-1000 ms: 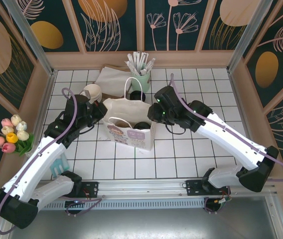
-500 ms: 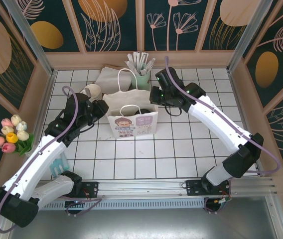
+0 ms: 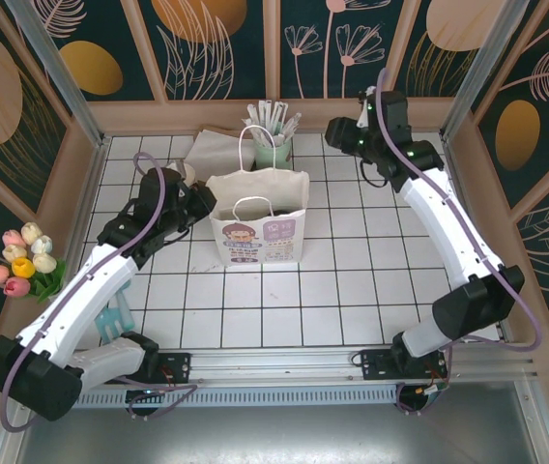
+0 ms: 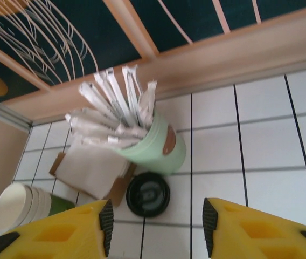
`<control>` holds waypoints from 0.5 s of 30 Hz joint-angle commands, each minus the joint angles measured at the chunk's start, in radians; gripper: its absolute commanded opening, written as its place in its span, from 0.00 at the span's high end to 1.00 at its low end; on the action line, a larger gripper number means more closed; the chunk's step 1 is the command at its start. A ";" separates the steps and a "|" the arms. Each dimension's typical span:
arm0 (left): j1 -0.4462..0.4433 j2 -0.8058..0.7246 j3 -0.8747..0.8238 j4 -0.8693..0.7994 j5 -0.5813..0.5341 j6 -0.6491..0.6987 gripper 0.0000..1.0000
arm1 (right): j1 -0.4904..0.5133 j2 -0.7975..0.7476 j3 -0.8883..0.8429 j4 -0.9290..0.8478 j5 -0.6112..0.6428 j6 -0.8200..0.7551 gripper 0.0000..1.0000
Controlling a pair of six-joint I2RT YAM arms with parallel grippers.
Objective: Pack the takeout coffee
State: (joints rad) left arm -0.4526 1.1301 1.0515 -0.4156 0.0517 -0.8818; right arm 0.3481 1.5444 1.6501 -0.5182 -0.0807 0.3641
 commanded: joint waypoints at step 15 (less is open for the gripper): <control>0.001 0.097 0.063 0.009 0.183 -0.026 0.88 | -0.063 0.667 0.739 -0.177 -0.202 -0.036 0.61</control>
State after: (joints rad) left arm -0.4526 1.2167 1.0794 -0.3664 0.2104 -0.9100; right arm 0.2920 2.1994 2.3219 -0.6193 -0.2821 0.3054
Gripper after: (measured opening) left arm 0.118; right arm 0.396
